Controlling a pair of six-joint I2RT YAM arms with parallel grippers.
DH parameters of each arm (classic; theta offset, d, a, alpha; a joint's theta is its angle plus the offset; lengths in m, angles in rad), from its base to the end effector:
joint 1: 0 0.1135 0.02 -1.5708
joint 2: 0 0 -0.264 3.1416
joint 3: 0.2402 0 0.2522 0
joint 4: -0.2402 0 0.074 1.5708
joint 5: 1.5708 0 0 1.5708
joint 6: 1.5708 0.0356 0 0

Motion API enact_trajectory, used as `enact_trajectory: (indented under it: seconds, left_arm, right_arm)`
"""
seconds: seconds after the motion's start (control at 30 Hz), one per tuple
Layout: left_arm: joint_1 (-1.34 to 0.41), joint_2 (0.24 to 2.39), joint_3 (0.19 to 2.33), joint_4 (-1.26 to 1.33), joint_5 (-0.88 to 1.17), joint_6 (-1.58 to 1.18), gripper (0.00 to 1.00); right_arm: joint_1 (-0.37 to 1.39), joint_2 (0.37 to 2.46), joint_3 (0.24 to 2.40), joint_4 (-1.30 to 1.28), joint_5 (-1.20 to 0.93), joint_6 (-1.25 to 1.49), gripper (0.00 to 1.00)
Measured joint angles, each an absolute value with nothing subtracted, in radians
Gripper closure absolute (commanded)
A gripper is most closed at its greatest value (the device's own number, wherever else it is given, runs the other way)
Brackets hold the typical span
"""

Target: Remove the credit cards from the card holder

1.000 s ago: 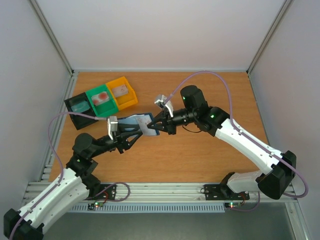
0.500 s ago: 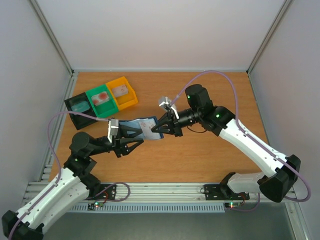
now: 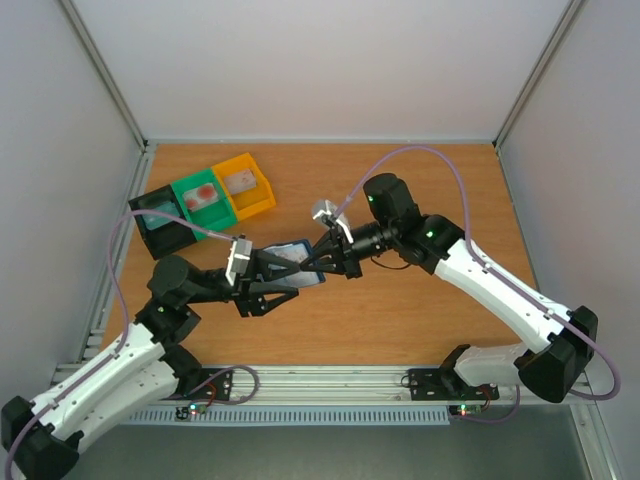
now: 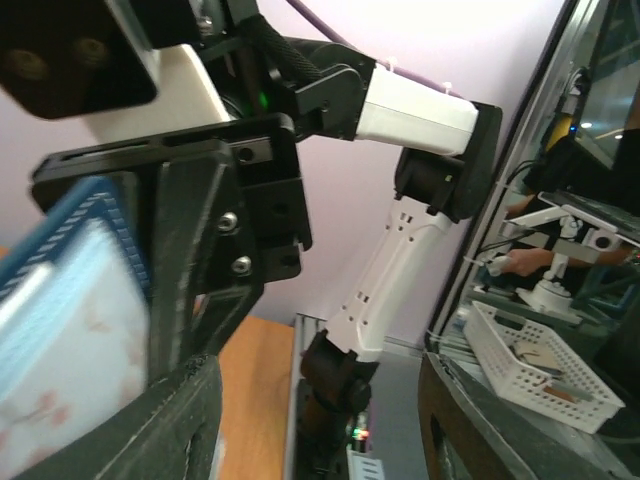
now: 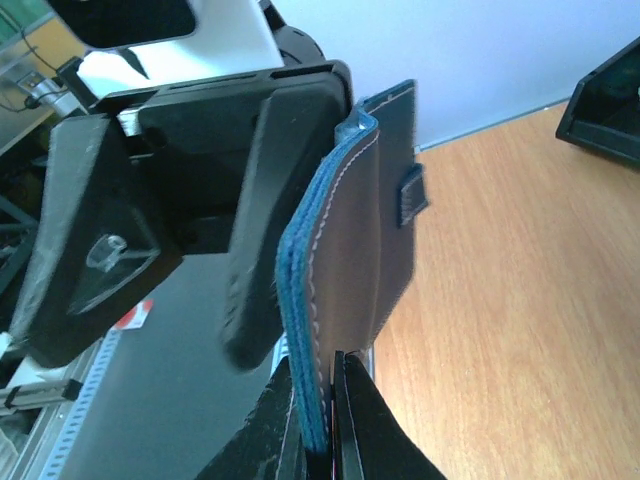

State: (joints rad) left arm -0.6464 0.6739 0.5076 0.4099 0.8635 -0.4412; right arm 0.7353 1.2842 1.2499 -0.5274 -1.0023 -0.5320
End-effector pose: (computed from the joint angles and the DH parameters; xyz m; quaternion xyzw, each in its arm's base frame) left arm 0.1110 -0.1177 0.3203 0.3852 0.5227 -0.5908 0.4789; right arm 0.1809 0.2041 0.3687 -0.6417 0.4812 0.4614 0.3791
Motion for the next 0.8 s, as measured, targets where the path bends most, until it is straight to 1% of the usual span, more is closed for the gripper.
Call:
enact_trajectory:
  seconds: [0.13, 0.17, 0.2, 0.23, 0.33, 0.37, 0.43, 0.67, 0.73, 0.8]
  left_arm:
    - [-0.677, 0.688, 0.516, 0.411, 0.860, -0.433, 0.66]
    - [-0.678, 0.687, 0.518, 0.408, 0.859, -0.431, 0.68]
    - [-0.678, 0.683, 0.519, 0.405, 0.858, -0.428, 0.68]
    - [-0.678, 0.678, 0.520, 0.401, 0.857, -0.428, 0.65]
    - [-0.673, 0.652, 0.521, 0.383, 0.857, -0.411, 0.51]
    - [-0.667, 0.642, 0.522, 0.374, 0.857, -0.409, 0.48]
    - [-0.649, 0.624, 0.525, 0.344, 0.850, -0.405, 0.45]
    - [-0.624, 0.581, 0.551, 0.179, 0.756, -0.403, 0.45]
    - [-0.622, 0.582, 0.564, 0.136, 0.742, -0.399, 0.42]
    - [-0.617, 0.581, 0.583, 0.083, 0.729, -0.390, 0.34]
  right_arm:
    - [0.745, 1.287, 1.229, -0.487, -0.986, -0.513, 0.99]
    - [0.746, 1.287, 1.225, -0.480, -0.984, -0.512, 0.99]
    - [0.745, 1.285, 1.220, -0.472, -0.984, -0.509, 0.99]
    - [0.743, 1.283, 1.214, -0.469, -0.984, -0.508, 0.99]
    - [0.731, 1.264, 1.200, -0.464, -0.988, -0.503, 0.99]
    - [0.726, 1.256, 1.199, -0.465, -0.990, -0.503, 0.99]
    - [0.717, 1.238, 1.199, -0.465, -0.991, -0.503, 0.99]
    - [0.709, 1.192, 1.199, -0.466, -0.972, -0.485, 0.99]
    - [0.707, 1.190, 1.199, -0.473, -0.964, -0.480, 0.99]
    - [0.706, 1.186, 1.199, -0.488, -0.957, -0.480, 0.99]
